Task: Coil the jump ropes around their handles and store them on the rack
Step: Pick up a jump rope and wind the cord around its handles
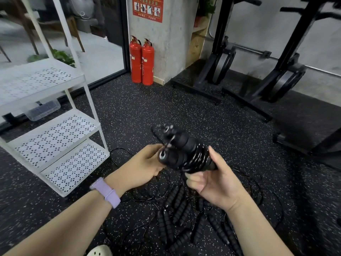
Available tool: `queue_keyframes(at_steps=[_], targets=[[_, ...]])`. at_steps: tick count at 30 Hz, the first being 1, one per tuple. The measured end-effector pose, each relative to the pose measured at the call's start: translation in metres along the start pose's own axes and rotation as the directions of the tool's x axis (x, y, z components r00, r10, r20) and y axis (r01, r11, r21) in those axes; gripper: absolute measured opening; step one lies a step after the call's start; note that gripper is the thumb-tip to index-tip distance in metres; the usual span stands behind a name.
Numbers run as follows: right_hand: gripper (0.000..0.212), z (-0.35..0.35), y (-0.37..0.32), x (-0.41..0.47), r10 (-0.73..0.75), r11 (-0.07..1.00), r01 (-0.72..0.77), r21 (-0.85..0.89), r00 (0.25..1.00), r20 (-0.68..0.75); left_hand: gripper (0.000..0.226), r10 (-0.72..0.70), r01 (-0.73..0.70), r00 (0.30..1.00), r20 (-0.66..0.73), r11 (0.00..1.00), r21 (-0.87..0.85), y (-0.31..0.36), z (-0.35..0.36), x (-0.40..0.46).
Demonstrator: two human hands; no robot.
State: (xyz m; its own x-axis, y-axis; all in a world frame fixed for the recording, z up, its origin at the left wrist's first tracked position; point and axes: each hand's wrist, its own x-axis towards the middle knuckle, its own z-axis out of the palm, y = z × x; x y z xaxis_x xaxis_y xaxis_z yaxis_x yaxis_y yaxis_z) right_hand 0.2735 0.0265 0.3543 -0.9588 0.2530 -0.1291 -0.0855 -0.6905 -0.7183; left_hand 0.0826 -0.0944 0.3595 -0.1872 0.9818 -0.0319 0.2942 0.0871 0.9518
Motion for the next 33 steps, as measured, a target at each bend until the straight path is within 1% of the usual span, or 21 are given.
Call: queue_keyframes(at_steps=[1, 2, 3, 4, 6, 9, 10, 11, 12, 13, 14, 15, 16, 18, 20, 23, 25, 28, 30, 31, 33], targets=[[0.048, 0.001, -0.001, 0.002, -0.030, 0.998, 0.032, 0.055, 0.999, -0.040, 0.043, -0.032, 0.032, 0.999, 0.013, 0.999, -0.036, 0.001, -0.001, -0.001], [0.048, 0.002, -0.003, 0.004, -0.051, 0.991, 0.062, 0.120, 0.994, -0.098, 0.043, -0.036, 0.036, 0.999, 0.025, 0.999, -0.004, -0.004, -0.002, 0.001], [0.051, 0.002, -0.004, 0.006, -0.066, 0.979, 0.098, 0.182, 0.983, -0.173, 0.045, -0.060, 0.059, 0.998, 0.020, 0.997, 0.053, -0.004, -0.001, 0.001], [0.054, 0.001, -0.005, 0.007, -0.081, 0.967, 0.139, 0.213, 0.962, -0.260, 0.045, -0.050, 0.047, 0.999, 0.018, 0.990, 0.134, -0.008, -0.001, 0.001], [0.055, 0.001, -0.005, 0.011, -0.119, 0.966, 0.206, 0.156, 0.890, -0.440, 0.042, -0.005, -0.002, 1.000, 0.028, 0.972, 0.234, -0.011, -0.001, -0.001], [0.042, 0.000, -0.001, 0.011, -0.219, 0.973, 0.217, -0.081, 0.751, -0.623, 0.037, -0.005, -0.012, 0.999, 0.041, 0.912, 0.411, -0.014, -0.002, -0.002], [0.037, 0.000, 0.000, 0.010, -0.274, 0.962, 0.183, -0.204, 0.698, -0.662, 0.035, -0.011, -0.013, 0.999, 0.049, 0.886, 0.464, -0.016, -0.001, -0.002], [0.035, -0.001, 0.000, 0.008, -0.342, 0.927, 0.114, -0.356, 0.642, -0.686, 0.035, -0.017, -0.014, 0.998, 0.055, 0.856, 0.516, -0.015, 0.000, -0.002], [0.040, -0.002, -0.001, 0.006, -0.425, 0.854, 0.014, -0.520, 0.594, -0.683, 0.035, -0.012, -0.027, 0.998, 0.063, 0.812, 0.583, -0.016, 0.001, -0.002], [0.045, -0.003, -0.001, 0.004, -0.506, 0.745, -0.095, -0.660, 0.564, -0.652, 0.035, -0.007, -0.040, 0.998, 0.070, 0.756, 0.653, -0.015, 0.002, -0.004], [0.049, -0.006, -0.001, 0.003, -0.573, 0.625, -0.178, -0.760, 0.556, -0.601, 0.036, 0.008, -0.052, 0.998, 0.065, 0.694, 0.718, -0.015, 0.002, -0.004], [0.049, -0.008, 0.000, 0.003, -0.616, 0.520, -0.237, -0.821, 0.562, -0.552, 0.037, 0.030, -0.067, 0.998, 0.062, 0.635, 0.769, -0.014, 0.002, -0.005], [0.048, -0.010, 0.000, 0.003, -0.633, 0.440, -0.285, -0.852, 0.575, -0.519, 0.038, 0.067, -0.091, 0.996, 0.064, 0.574, 0.813, -0.013, 0.002, -0.005], [0.047, -0.011, 0.001, 0.003, -0.605, 0.340, -0.371, -0.864, 0.617, -0.503, 0.042, 0.122, -0.128, 0.989, 0.079, 0.475, 0.870, -0.009, 0.002, -0.005], [0.049, -0.013, 0.001, 0.004, -0.532, 0.254, -0.450, -0.856, 0.675, -0.512, 0.039, 0.141, -0.152, 0.985, 0.101, 0.425, 0.892, -0.007, 0.002, -0.006], [0.051, -0.016, 0.002, 0.005, -0.412, 0.134, -0.517, -0.845, 0.747, -0.522, 0.033, 0.158, -0.204, 0.976, 0.151, 0.415, 0.887, -0.008, 0.001, -0.006], [0.049, -0.018, 0.000, 0.004, -0.315, 0.119, -0.521, -0.845, 0.788, -0.530, 0.034, 0.176, -0.230, 0.970, 0.168, 0.441, 0.867, -0.010, -0.001, -0.006], [0.038, -0.020, -0.004, -0.001, -0.126, 0.195, -0.484, -0.853, 0.850, -0.512, 0.033, 0.197, -0.269, 0.960, 0.196, 0.472, 0.840, -0.013, -0.002, -0.004], [0.035, -0.020, -0.010, -0.005, -0.018, 0.210, -0.480, -0.852, 0.869, -0.495, 0.034, 0.186, -0.278, 0.960, 0.211, 0.515, 0.811, -0.013, -0.005, -0.004], [0.037, -0.022, -0.014, -0.007, 0.031, 0.215, -0.485, -0.848, 0.871, -0.490, 0.035, 0.177, -0.272, 0.962, 0.208, 0.559, 0.783, -0.012, -0.007, -0.005], [0.043, -0.023, -0.020, -0.013, 0.159, 0.284, -0.499, -0.818, 0.866, -0.474, 0.033, 0.159, -0.239, 0.971, 0.178, 0.681, 0.692, -0.009, -0.008, -0.006]])
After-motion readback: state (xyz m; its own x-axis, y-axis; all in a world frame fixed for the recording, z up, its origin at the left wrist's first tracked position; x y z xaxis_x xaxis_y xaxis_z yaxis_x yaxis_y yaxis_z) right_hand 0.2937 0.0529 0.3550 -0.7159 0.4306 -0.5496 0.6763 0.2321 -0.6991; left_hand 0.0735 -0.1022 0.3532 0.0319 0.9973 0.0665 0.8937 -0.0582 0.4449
